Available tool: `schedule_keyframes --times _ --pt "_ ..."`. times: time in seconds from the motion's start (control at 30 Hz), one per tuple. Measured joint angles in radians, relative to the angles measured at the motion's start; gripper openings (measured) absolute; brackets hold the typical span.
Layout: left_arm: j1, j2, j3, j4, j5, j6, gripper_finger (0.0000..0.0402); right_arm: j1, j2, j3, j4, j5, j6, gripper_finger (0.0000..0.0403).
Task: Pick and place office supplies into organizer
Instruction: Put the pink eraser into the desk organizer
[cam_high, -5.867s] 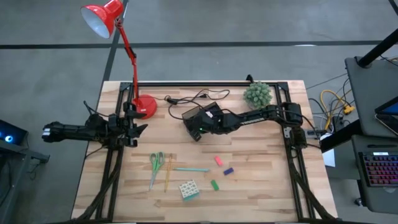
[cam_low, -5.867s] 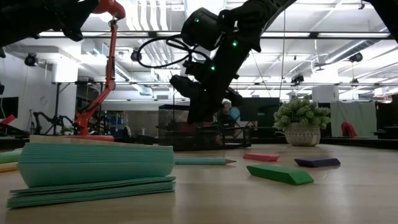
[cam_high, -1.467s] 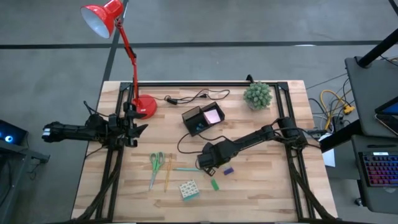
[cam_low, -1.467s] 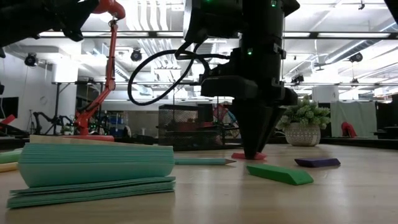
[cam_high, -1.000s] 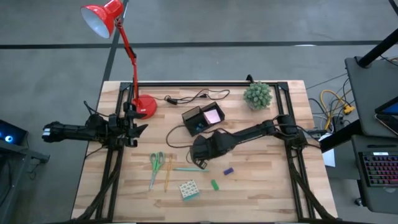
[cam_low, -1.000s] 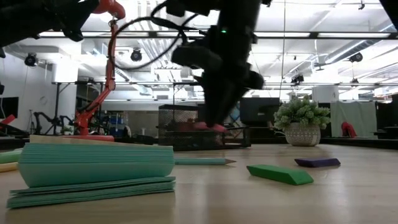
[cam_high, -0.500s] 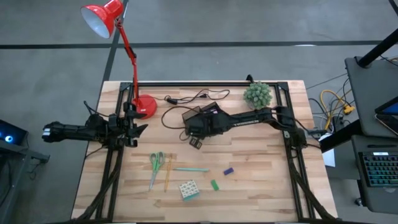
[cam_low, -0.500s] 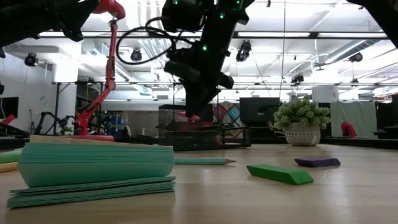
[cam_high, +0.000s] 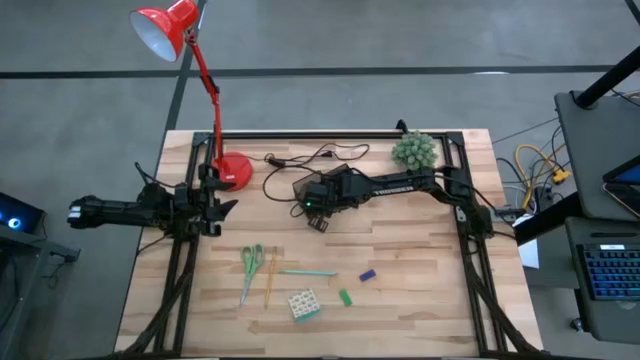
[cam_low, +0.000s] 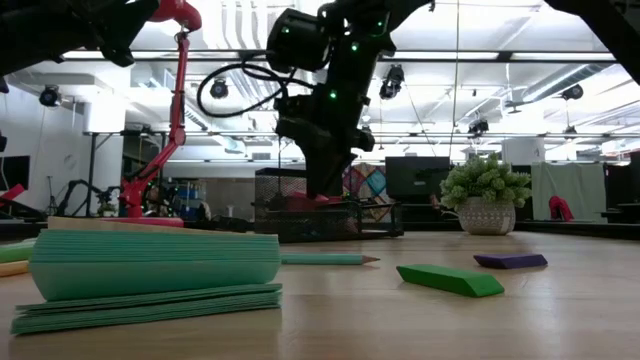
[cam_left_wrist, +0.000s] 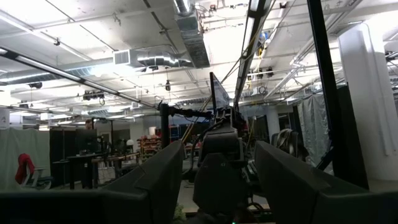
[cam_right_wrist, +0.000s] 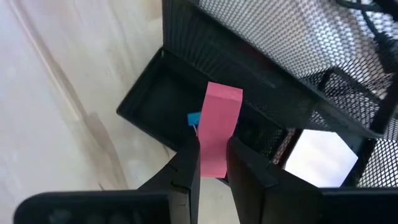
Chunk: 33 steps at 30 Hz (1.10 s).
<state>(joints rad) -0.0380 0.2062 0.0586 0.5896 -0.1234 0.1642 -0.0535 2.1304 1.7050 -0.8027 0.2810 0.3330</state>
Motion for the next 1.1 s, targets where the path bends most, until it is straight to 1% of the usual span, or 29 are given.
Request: schedule_keyframes --times 0.43,0.6,0.93,1.1 --pt "0.000 0.000 0.000 0.000 0.000 0.000 0.0187 -0.015 0.000 -0.014 0.003 0.004 -0.168 0.0060" --pt "0.000 0.000 0.000 0.000 0.000 0.000 0.0187 -0.026 0.000 -0.015 0.005 0.004 -0.180 0.0063" --pt "0.000 0.000 0.000 0.000 0.000 0.000 0.0187 -0.031 0.000 -0.015 0.008 0.003 -0.203 0.0102" --pt "0.000 0.000 0.000 0.000 0.000 0.000 0.0187 -0.031 0.000 -0.015 0.008 0.002 -0.204 0.0115"
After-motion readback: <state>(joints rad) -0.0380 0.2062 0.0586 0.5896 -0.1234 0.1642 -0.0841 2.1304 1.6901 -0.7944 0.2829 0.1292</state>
